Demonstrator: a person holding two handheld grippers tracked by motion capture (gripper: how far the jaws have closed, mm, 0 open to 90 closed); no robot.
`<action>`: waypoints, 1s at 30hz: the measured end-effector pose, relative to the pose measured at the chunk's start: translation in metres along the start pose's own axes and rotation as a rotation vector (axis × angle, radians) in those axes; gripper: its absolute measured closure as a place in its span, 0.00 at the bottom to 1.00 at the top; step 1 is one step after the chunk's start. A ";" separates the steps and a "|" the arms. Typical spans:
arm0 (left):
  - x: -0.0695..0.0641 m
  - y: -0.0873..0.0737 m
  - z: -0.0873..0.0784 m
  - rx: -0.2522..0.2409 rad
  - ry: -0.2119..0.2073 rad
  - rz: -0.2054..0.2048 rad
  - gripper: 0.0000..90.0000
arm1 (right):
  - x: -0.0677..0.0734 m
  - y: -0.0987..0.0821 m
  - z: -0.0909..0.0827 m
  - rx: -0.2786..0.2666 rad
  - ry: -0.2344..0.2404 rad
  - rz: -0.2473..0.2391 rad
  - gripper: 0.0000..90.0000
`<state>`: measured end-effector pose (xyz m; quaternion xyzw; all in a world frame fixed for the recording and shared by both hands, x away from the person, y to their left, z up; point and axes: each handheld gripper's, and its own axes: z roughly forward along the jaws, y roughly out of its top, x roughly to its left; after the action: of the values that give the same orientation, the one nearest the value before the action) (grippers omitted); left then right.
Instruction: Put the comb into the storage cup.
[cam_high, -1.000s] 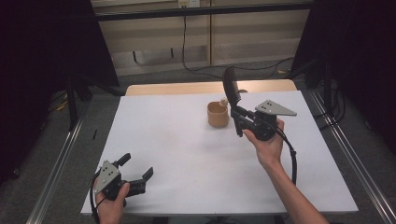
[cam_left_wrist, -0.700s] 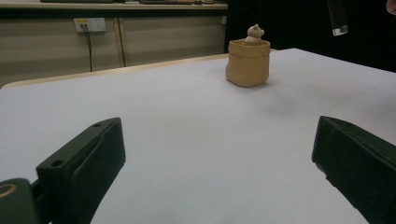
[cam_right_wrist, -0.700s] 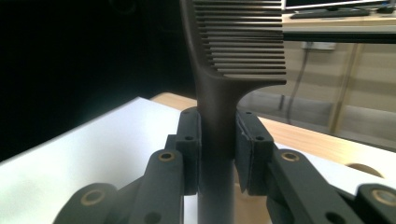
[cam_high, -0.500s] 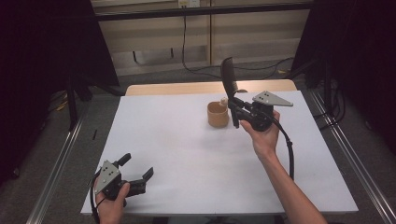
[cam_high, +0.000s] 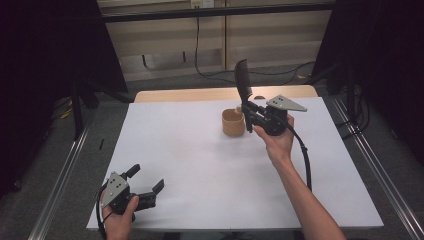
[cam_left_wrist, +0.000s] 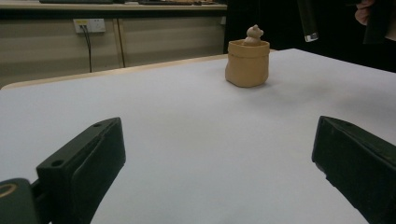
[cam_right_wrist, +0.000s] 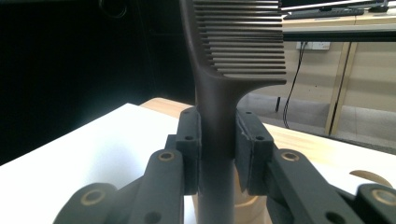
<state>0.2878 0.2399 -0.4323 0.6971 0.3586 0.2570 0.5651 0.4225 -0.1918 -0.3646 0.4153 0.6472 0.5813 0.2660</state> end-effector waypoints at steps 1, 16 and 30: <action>0.000 0.000 0.000 0.000 0.001 0.003 0.03 | -0.001 0.000 0.001 -0.003 -0.002 0.004 0.81; 0.001 0.000 0.000 0.001 -0.002 0.003 0.03 | -0.005 0.008 0.018 -0.036 -0.022 -0.023 0.81; 0.001 0.000 0.000 0.000 -0.001 0.002 0.03 | -0.007 0.015 0.037 -0.083 -0.035 -0.034 0.81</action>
<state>0.2882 0.2405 -0.4323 0.6975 0.3575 0.2576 0.5650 0.4595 -0.1782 -0.3580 0.4029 0.6248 0.5956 0.3042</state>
